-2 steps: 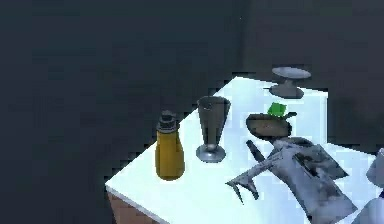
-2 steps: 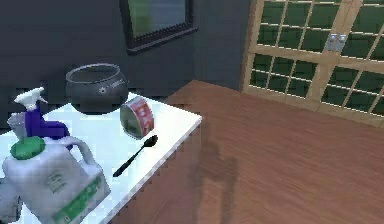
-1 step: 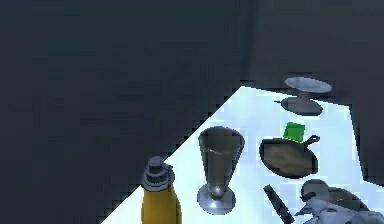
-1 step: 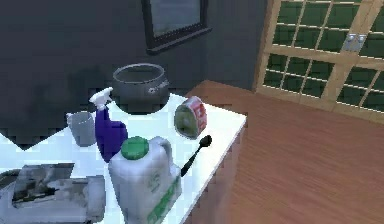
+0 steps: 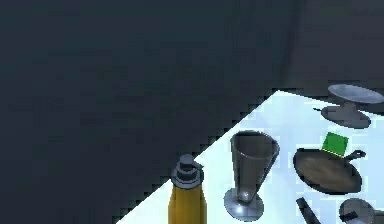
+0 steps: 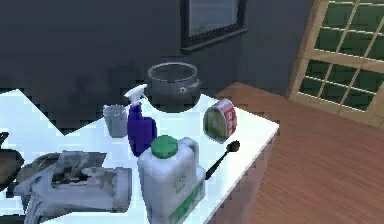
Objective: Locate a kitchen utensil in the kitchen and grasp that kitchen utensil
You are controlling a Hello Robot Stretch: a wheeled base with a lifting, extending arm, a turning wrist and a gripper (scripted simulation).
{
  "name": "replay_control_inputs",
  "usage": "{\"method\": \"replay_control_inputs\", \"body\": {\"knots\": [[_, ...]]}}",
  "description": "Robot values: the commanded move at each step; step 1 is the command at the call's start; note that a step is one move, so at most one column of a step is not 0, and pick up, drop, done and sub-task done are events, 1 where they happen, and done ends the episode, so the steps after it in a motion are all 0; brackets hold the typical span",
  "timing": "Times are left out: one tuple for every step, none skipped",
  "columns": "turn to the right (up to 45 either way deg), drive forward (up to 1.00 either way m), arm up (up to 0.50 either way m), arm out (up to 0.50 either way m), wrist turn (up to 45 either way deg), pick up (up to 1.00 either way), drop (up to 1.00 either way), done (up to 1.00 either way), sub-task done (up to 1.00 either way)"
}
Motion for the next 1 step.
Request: {"method": "replay_control_inputs", "body": {"knots": [[0.0, 0.0, 0.5, 0.0, 0.0, 0.0, 0.0, 0.0, 0.0]]}}
